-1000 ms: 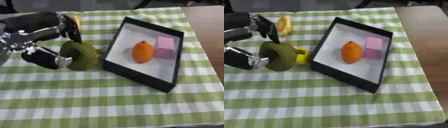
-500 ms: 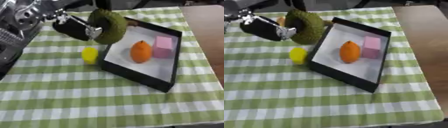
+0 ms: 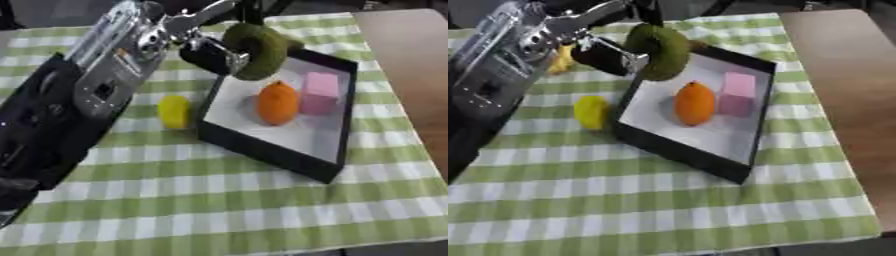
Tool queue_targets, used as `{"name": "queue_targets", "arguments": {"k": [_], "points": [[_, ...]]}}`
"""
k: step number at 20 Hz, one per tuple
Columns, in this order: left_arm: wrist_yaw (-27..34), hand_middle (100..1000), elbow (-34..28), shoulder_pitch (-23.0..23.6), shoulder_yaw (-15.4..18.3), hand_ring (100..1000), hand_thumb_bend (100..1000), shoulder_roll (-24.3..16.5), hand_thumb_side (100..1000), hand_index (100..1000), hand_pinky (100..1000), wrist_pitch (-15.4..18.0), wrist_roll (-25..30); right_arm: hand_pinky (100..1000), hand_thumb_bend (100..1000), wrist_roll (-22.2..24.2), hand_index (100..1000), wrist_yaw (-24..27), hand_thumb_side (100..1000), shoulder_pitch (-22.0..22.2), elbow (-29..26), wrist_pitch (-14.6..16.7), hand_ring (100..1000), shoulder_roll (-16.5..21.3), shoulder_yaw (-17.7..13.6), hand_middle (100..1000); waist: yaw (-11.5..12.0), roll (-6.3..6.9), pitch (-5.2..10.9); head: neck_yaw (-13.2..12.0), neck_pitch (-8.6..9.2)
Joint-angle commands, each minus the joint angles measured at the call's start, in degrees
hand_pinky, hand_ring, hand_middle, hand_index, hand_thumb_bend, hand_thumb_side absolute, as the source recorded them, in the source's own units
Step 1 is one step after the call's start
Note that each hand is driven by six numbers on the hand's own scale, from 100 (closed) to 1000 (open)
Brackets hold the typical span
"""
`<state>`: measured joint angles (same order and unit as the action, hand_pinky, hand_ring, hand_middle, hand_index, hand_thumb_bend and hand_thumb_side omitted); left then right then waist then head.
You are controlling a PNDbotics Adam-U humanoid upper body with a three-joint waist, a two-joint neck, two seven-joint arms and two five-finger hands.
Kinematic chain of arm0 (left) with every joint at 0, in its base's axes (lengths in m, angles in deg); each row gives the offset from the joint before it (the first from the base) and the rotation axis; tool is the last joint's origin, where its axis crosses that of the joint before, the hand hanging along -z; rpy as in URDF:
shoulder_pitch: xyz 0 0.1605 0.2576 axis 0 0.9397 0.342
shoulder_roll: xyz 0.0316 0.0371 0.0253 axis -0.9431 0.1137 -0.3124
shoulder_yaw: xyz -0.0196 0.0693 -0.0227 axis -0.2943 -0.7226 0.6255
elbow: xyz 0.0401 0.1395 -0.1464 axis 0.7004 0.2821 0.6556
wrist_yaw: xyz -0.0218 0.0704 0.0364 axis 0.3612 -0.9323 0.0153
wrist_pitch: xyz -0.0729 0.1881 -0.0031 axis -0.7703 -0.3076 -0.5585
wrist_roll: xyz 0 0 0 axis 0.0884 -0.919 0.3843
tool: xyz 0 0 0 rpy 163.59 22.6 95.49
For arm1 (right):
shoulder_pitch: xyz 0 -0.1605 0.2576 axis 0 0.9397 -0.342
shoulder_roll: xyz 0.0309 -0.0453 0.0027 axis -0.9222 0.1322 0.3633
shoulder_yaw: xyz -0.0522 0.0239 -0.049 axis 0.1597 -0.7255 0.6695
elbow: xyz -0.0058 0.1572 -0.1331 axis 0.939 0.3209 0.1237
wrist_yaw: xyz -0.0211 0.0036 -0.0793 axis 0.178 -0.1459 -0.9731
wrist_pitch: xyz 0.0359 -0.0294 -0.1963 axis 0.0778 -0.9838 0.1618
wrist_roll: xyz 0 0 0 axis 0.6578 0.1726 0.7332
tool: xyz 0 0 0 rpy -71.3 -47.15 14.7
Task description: Pick up objects on the table and place them in the box.
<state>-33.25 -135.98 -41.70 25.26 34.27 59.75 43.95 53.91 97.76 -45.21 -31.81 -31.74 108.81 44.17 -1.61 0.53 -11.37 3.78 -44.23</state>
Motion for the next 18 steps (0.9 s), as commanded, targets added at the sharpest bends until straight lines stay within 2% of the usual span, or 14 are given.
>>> {"name": "queue_targets", "arguments": {"k": [1,4,10,18], "points": [[-2.29,582,3.28,-1.62,1.52,672,100,1.8,137,625,676,1.64,-2.14,866,100,0.24,835,-0.39,459,-1.03,-0.54,0.09,877,2.93,-0.45,759,-0.2,-1.12,-0.03,-0.11,0.11],[-2.92,582,4.75,-1.61,1.79,668,100,2.36,159,628,674,2.51,-2.99,866,100,0.29,835,-0.46,454,-1.12,-0.51,0.1,877,2.92,-0.39,759,-0.32,-1.15,-0.11,-0.19,0.11],[-6.71,582,11.49,-0.94,3.97,669,100,6.82,163,630,677,1.8,-5.27,866,100,1.27,835,-1.13,457,-2.54,-0.11,-0.16,877,2.51,0.54,759,-2.05,-1.19,-0.52,-1.32,0.11],[-9.58,591,15.3,-0.62,4.39,676,100,8.54,139,643,687,3.94,-5.48,866,100,1.69,835,-1.36,464,-3.04,0.47,-0.26,878,2.15,0.81,759,-2.74,-1.01,-0.63,-1.54,0.11]]}}
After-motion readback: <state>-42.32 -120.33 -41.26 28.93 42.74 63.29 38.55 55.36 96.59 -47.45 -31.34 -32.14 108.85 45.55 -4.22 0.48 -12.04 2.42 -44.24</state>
